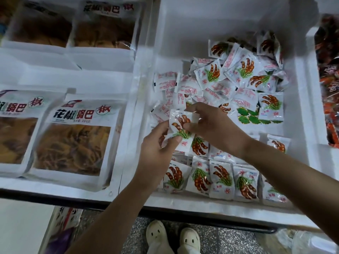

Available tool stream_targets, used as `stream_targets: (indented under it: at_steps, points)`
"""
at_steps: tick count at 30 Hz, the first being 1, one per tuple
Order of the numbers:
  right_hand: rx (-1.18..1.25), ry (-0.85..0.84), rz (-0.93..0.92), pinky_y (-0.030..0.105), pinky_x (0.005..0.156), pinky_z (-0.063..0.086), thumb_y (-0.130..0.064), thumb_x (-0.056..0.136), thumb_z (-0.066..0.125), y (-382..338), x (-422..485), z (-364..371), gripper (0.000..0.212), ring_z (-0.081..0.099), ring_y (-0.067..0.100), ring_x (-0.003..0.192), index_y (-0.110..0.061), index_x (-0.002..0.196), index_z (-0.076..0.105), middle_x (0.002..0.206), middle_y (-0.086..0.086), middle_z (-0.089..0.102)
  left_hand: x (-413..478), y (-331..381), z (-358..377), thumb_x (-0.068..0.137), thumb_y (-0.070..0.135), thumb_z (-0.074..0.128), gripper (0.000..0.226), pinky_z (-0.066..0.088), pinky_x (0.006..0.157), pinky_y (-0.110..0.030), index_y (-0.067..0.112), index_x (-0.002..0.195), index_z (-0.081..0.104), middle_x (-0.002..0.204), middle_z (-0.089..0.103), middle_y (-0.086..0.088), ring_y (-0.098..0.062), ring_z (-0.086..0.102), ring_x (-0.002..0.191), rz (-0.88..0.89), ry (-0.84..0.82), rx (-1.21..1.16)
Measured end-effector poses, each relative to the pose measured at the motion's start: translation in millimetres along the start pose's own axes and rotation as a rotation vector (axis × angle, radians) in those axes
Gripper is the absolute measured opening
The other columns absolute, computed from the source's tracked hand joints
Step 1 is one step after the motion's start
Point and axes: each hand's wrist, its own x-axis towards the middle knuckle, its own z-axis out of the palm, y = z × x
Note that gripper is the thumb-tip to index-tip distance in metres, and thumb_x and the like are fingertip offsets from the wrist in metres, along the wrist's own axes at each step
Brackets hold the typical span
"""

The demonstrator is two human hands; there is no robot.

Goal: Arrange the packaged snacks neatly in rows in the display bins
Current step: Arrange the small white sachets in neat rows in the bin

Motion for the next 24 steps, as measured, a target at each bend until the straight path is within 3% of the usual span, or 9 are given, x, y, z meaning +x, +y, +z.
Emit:
stream_targets:
  at_steps: [3,6,9,11,15,18,20,24]
  points:
    - [-0.025,0.042,0.046,0.008,0.054,0.043,-0.018,0.087,0.065,7.2,13.1,-1.2,0.007,0.060,0.002,0.060,-0.019,0.085,0.058,0.080,-0.005,0.063,-3.8,-10.7,-0.6,0.095,0.011,0.051,0.033,0.045,0.089,-0.010,0.019,0.127,0.053,0.120,0.060,0.012,-0.001,0.056,0.108,-0.048,0.024,0.164]
    - [-0.147,0.085,0.069,0.008,0.057,0.041,-0.019,0.088,0.063,15.4,23.3,3.7,0.008,0.058,0.010,0.071,-0.017,0.095,0.059,0.087,-0.002,0.061,-8.3,-25.3,-4.7,0.097,0.023,0.048,0.042,0.034,0.094,-0.016,0.021,0.139,0.039,0.133,0.047,0.005,-0.007,0.045,0.119,-0.061,-0.001,0.548]
    - [-0.244,-0.005,0.108,0.023,0.070,0.044,-0.018,0.089,0.063,25.3,29.8,16.5,0.022,0.058,0.019,0.087,-0.012,0.110,0.060,0.103,0.006,0.062,-14.3,-33.1,-7.6,0.097,0.028,0.047,0.051,0.021,0.108,-0.023,0.023,0.144,0.028,0.144,0.033,0.007,-0.009,0.027,0.134,-0.057,-0.102,0.848]
    - [-0.319,-0.061,0.116,0.024,0.071,0.041,-0.018,0.089,0.062,31.1,32.3,23.7,0.021,0.057,0.019,0.088,-0.012,0.109,0.060,0.104,0.008,0.064,-16.7,-35.4,-7.9,0.098,0.030,0.045,0.052,0.013,0.112,-0.022,0.025,0.146,0.023,0.147,0.026,0.008,-0.008,0.018,0.138,-0.022,-0.123,0.952]
    - [-0.353,-0.099,0.112,0.034,0.077,0.049,-0.019,0.091,0.058,35.2,31.9,28.2,0.020,0.060,0.023,0.091,-0.014,0.111,0.058,0.103,0.008,0.065,-16.6,-36.8,-6.5,0.099,0.032,0.041,0.052,0.015,0.114,-0.026,0.028,0.147,0.020,0.149,0.025,0.007,-0.010,0.017,0.139,0.001,-0.120,1.009]
    - [-0.426,-0.093,0.032,0.032,0.086,0.046,-0.018,0.091,0.058,34.4,26.9,27.8,0.023,0.055,0.020,0.101,-0.014,0.114,0.056,0.112,0.005,0.061,-14.9,-38.4,-7.3,0.099,0.029,0.039,0.052,0.018,0.114,-0.028,0.030,0.147,0.018,0.148,0.026,0.006,-0.011,0.020,0.138,0.011,-0.135,1.043]
    - [-0.529,-0.043,-0.072,0.029,0.092,0.039,-0.017,0.090,0.060,35.5,24.5,24.8,0.032,0.049,0.021,0.112,-0.013,0.121,0.054,0.121,0.004,0.056,-13.0,-37.7,-8.1,0.098,0.027,0.043,0.050,0.023,0.112,-0.027,0.030,0.144,0.024,0.143,0.032,0.007,-0.011,0.027,0.133,0.037,-0.130,1.004]
    - [-0.552,0.161,-0.155,0.030,0.098,0.039,-0.012,0.089,0.061,37.0,28.0,7.5,0.041,0.049,0.023,0.112,-0.007,0.127,0.048,0.124,0.009,0.051,5.7,-33.6,-8.3,0.095,0.018,0.050,0.039,0.041,0.098,-0.029,0.017,0.133,0.044,0.128,0.049,-0.002,-0.015,0.047,0.115,0.143,-0.035,0.846]
